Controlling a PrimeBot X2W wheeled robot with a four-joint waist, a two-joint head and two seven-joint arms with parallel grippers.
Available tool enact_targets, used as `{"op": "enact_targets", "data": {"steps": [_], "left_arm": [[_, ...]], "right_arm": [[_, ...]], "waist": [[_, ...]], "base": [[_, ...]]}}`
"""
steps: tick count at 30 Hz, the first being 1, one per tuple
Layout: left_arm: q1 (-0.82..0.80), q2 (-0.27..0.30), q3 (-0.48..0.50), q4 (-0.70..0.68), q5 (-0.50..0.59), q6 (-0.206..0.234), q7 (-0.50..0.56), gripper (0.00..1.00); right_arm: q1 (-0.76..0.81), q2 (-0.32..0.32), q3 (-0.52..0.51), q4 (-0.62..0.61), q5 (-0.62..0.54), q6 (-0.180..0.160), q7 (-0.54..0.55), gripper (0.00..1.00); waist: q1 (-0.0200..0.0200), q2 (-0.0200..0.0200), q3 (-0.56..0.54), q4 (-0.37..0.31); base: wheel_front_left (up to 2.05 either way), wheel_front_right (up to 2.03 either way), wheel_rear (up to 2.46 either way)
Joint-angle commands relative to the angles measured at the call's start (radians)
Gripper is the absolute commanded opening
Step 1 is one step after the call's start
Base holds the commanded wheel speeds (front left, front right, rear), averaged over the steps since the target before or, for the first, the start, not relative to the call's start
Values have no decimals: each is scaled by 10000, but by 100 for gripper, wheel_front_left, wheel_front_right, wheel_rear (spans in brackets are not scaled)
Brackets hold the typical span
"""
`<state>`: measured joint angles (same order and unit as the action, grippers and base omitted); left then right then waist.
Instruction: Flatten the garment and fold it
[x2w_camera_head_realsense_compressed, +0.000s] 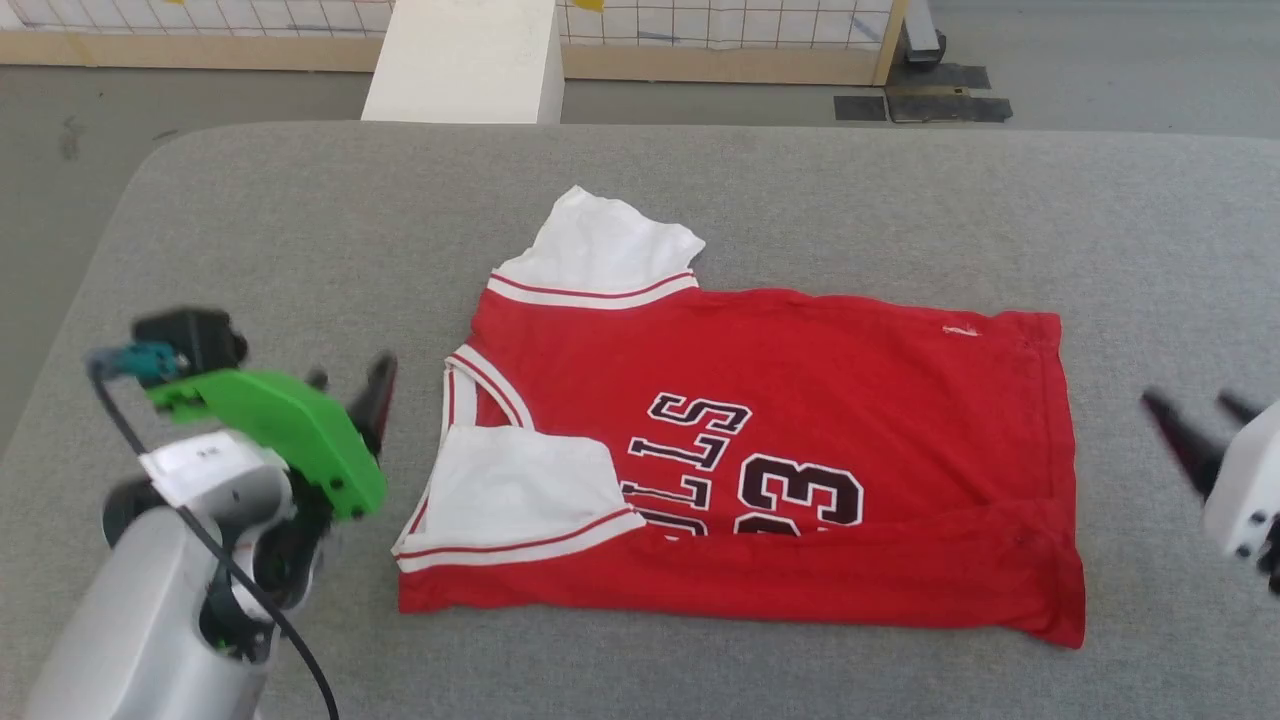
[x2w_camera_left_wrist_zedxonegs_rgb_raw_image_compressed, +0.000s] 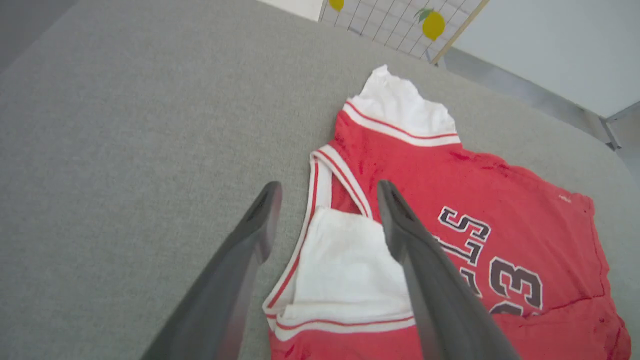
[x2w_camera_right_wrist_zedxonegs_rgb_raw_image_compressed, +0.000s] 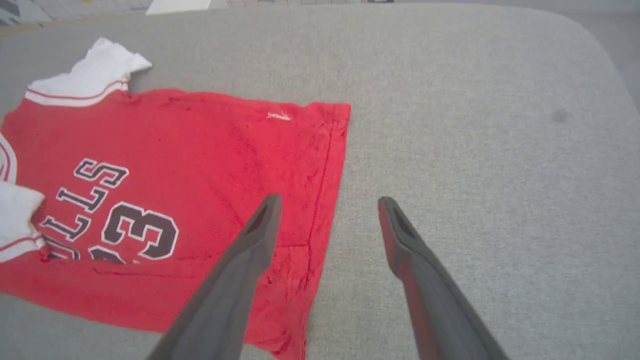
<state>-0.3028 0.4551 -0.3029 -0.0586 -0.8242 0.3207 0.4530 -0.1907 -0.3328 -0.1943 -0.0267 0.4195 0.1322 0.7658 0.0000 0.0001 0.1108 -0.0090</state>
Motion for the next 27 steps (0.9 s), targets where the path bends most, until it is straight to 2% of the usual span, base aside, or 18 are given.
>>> {"op": "enact_targets", "data": {"steps": [1, 7, 13, 21, 27], "left_arm": [[-245, -72, 64, -29, 225, -192, -496, 100], [-727, -388, 5, 515, 1233, -1184, -3253, 100], [-1080, -873, -174, 1593, 1894, -1740, -5400, 100], [-1893, -1360, -479, 2922, 2140, -2207, -6366, 100], [-3589, -1663, -813, 3964, 2279, -2622, -6097, 100]], "right_arm": [[-295, 135, -164, -94, -176, -15, -545, 100], [-765, 333, -383, 171, -705, -15, -2671, 100], [-1054, 247, -278, 793, -966, -15, -4290, 100], [-1446, 109, -189, 1253, -937, -15, -4863, 100], [-1948, -2, -9, 1055, -842, -15, -4867, 100]], "waist": [[0, -1, 47, -28], [0, -1, 302, -65], [0, -1, 687, 0], [0, -1, 1382, 97], [0, -1, 2249, 165]], "base": [[0, 0, 0], [0, 0, 0], [0, 0, 0], [0, 0, 0], [0, 0, 0]]}}
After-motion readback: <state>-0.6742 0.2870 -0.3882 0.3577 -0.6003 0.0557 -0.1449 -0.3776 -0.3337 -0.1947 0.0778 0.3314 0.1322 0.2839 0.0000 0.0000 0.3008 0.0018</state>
